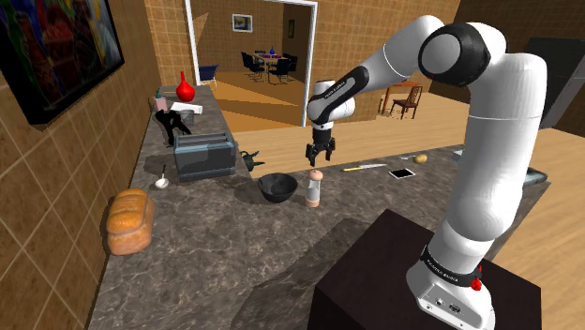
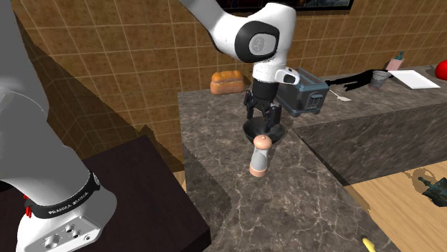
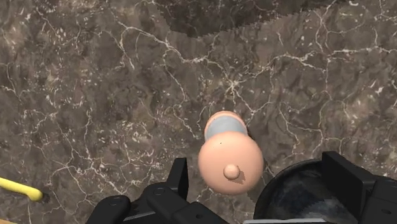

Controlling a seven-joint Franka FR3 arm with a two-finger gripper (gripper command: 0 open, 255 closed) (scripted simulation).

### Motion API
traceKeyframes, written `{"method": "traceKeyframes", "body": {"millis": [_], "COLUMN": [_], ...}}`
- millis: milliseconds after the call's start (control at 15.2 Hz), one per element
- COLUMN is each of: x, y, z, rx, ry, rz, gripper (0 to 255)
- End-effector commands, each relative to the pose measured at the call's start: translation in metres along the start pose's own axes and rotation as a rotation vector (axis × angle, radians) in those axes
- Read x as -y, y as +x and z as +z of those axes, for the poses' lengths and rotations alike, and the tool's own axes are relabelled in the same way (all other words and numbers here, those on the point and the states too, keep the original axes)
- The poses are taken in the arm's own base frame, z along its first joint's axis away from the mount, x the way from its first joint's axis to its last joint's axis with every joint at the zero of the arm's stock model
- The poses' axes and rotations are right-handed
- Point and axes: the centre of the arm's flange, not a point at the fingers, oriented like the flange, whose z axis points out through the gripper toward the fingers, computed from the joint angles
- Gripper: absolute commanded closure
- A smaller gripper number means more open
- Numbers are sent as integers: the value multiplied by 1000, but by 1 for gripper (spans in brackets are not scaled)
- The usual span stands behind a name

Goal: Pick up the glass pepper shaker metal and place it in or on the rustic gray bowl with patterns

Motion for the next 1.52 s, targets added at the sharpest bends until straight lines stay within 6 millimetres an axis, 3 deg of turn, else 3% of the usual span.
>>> {"method": "traceKeyframes", "body": {"millis": [0, 198, 660, 1254, 1320, 1452], "x": [-5, -13, -12, -12, -12, -12], "y": [23, 50, 50, 50, 50, 50], "z": [17, 43, 80, 83, 83, 83], "rx": [0, 0, 0, 0, 0, 0], "ry": [7, 18, 18, 18, 18, 18], "rz": [1, 2, 2, 2, 2, 2], "gripper": [0, 0, 0, 0, 255, 255]}}
